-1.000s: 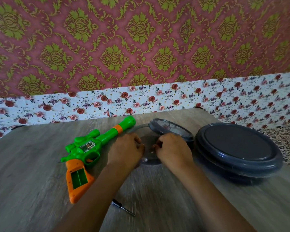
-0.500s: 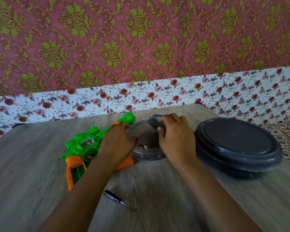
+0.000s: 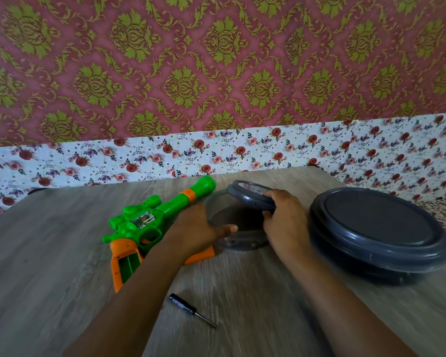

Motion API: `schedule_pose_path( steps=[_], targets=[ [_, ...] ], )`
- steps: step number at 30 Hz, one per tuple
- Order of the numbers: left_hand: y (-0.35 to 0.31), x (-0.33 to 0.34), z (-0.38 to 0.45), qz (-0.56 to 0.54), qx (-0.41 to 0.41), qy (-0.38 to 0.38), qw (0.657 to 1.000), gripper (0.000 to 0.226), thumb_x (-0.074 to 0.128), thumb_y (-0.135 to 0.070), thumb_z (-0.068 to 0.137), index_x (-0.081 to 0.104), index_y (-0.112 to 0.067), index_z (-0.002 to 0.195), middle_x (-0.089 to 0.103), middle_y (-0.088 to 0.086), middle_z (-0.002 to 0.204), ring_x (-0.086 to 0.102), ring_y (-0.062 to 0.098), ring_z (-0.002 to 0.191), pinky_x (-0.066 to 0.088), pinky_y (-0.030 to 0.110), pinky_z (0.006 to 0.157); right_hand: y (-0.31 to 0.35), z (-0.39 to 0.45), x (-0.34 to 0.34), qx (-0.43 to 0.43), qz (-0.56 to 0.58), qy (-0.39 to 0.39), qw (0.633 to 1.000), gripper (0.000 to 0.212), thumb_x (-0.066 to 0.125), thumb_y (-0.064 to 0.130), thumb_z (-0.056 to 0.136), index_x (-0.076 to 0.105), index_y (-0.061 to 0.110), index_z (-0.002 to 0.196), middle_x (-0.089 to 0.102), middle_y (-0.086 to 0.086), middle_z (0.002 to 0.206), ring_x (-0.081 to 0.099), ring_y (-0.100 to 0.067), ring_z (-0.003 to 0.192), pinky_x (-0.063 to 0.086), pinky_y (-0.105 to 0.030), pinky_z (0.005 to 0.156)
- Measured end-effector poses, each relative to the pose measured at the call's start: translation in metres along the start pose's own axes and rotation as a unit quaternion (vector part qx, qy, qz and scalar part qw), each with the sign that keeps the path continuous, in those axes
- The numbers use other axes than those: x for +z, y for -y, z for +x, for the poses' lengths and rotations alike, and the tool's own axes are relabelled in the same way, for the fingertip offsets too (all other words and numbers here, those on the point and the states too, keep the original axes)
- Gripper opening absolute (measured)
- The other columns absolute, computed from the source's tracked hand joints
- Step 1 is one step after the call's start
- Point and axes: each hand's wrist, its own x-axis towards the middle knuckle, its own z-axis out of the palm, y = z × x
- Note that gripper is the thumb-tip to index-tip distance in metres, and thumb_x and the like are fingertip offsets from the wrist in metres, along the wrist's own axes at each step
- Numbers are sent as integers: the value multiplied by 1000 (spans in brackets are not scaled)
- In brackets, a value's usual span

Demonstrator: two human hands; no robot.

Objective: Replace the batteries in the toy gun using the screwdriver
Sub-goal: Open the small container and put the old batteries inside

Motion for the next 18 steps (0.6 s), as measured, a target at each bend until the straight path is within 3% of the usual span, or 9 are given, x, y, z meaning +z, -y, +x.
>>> schedule_pose_path(
  steps=[4, 6, 8, 10, 12, 14, 16, 18],
  targets=[
    [-3, -2, -1, 3, 15, 8, 1000, 44, 66, -33, 85, 54, -22, 125, 63, 1, 119, 57, 13, 103, 41, 21, 81, 10, -5, -6, -69, -50, 18, 996, 44, 59, 9, 84, 53, 18, 126, 57, -4, 125, 47, -23, 119, 42, -38, 100],
    [-5, -2, -2, -5, 12, 12, 1000, 39, 65, -30, 87, 56, -22, 124, 63, 1, 117, 58, 16, 103, 46, 27, 87, 18, -8, -10, -107, -79, 23, 991, 43, 60, 10, 83, 54, 19, 124, 58, -3, 122, 50, -23, 115, 42, -38, 99],
    [-4, -2, 2, -2, 10, 21, 1000, 44, 65, -34, 85, 54, -23, 126, 62, 0, 120, 58, 18, 107, 48, 34, 94, 25, -12, -12, -142, -114, 35, 983, 40, 61, 12, 82, 56, 19, 121, 59, -3, 120, 51, -24, 112, 40, -36, 98],
    [0, -1, 4, -4, 1, 20, 1000, 69, 67, -56, 73, 51, -23, 131, 60, 0, 125, 58, 19, 112, 48, 41, 98, 31, -15, -13, -173, -145, 57, 973, 39, 59, 14, 83, 54, 18, 122, 57, -3, 122, 49, -25, 114, 37, -37, 99],
    [9, 1, 10, 4, -20, 23, 1000, 103, 68, -69, 64, 29, -22, 146, 38, 8, 148, 39, 28, 135, 35, 45, 111, 34, -17, -13, -195, -164, 87, 963, 43, 59, 17, 83, 51, 17, 126, 54, -5, 124, 47, -26, 117, 36, -37, 98],
    [9, -2, 8, 29, -33, 43, 998, 112, 75, -46, 74, -1, -20, 152, -2, 7, 160, 2, 27, 147, 15, 40, 118, 35, -16, -14, -208, -169, 106, 958, 44, 60, 17, 81, 52, 16, 125, 55, -6, 122, 48, -27, 116, 39, -37, 96],
    [8, -6, 5, 73, 7, 53, 996, 113, 77, -36, 74, -4, -19, 151, -10, 4, 160, -8, 23, 147, 9, 40, 120, 35, -15, -17, -207, -152, 125, 958, 39, 60, 18, 81, 56, 16, 120, 57, -6, 117, 50, -26, 113, 43, -38, 93],
    [8, -4, 4, 108, 33, 68, 991, 110, 78, -34, 72, 4, -16, 151, -2, 7, 160, -3, 23, 148, 9, 39, 120, 34, -12, -21, -197, -116, 148, 962, 36, 63, 20, 80, 59, 16, 115, 58, -5, 113, 52, -25, 109, 46, -40, 89]
  ],
)
